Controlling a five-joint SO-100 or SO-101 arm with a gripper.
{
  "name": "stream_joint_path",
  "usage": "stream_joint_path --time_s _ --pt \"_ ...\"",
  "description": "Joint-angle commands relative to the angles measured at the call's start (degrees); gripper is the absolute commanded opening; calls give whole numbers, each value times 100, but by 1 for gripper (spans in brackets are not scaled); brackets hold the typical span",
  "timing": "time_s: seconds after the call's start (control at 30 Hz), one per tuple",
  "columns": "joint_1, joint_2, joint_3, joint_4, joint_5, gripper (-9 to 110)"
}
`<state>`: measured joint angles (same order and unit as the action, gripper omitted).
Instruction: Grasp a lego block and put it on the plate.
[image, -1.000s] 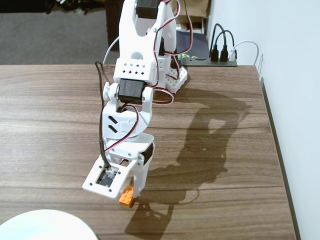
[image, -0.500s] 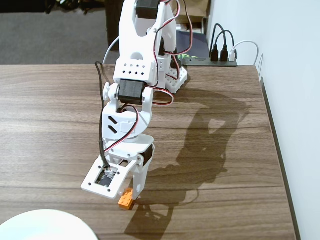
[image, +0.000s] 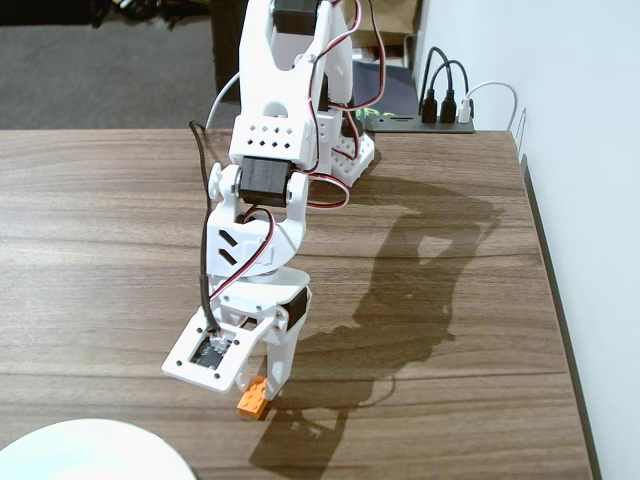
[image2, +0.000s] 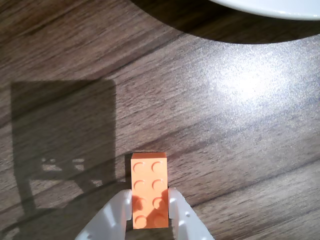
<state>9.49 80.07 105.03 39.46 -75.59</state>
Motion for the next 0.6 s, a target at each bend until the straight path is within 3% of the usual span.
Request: stream_joint_path --time_s 0.0,0.57 --pt "-35 158 9 -97 18 7" --pt "-44 -246 9 -290 18 9"
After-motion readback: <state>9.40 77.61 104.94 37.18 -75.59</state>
